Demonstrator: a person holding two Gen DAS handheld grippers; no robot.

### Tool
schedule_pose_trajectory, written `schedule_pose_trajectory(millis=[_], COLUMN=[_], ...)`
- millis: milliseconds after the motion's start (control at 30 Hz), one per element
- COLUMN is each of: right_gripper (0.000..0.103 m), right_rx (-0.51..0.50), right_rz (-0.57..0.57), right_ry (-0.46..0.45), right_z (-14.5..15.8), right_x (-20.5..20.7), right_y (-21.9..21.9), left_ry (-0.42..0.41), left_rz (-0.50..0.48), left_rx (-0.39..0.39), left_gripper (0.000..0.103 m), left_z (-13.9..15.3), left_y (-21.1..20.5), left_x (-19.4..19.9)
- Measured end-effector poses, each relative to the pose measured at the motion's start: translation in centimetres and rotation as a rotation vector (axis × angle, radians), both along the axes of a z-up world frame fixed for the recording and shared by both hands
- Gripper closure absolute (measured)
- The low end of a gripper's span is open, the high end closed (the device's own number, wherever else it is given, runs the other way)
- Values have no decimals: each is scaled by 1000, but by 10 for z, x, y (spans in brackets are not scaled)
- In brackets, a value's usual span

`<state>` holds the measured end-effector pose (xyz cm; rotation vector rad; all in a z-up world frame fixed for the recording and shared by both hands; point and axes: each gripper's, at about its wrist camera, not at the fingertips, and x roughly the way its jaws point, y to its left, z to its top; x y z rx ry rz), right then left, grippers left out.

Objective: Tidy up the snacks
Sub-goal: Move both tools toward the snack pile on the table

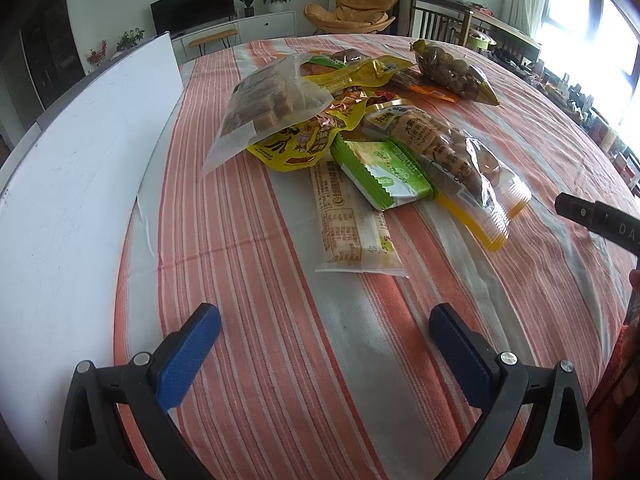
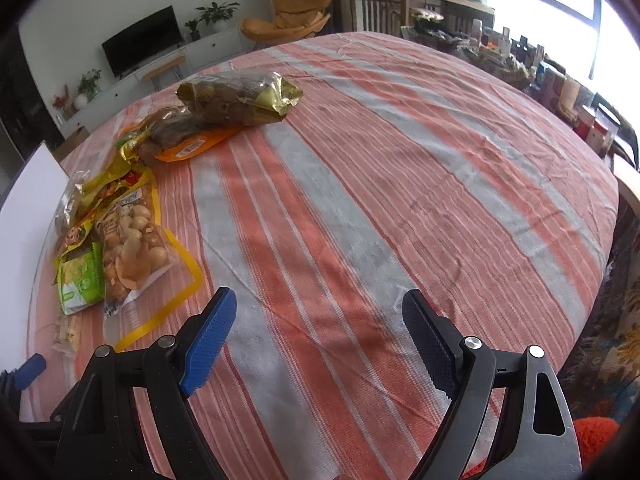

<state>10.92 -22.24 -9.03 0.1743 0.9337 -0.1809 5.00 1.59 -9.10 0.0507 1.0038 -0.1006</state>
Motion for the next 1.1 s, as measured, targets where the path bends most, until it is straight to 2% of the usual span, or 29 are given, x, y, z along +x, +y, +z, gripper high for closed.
schedule_pose_trajectory(millis=[167, 533, 1100], right_gripper=[16, 14, 14], right_rx=[-14, -70, -70], right_rz=[8, 17, 17], right_ry=[37, 59, 59], right_z=[-7, -10, -10], right_x=[5, 8, 7], right_y=[3, 10, 11], left_ry=[-7, -7, -8], left_rz=[11, 10, 10], left_rx=[0, -1, -1], left_gripper=[0, 0, 0], left_z=[-1, -1, -1], left_y=[-1, -1, -1], left_x=[-2, -2, -2])
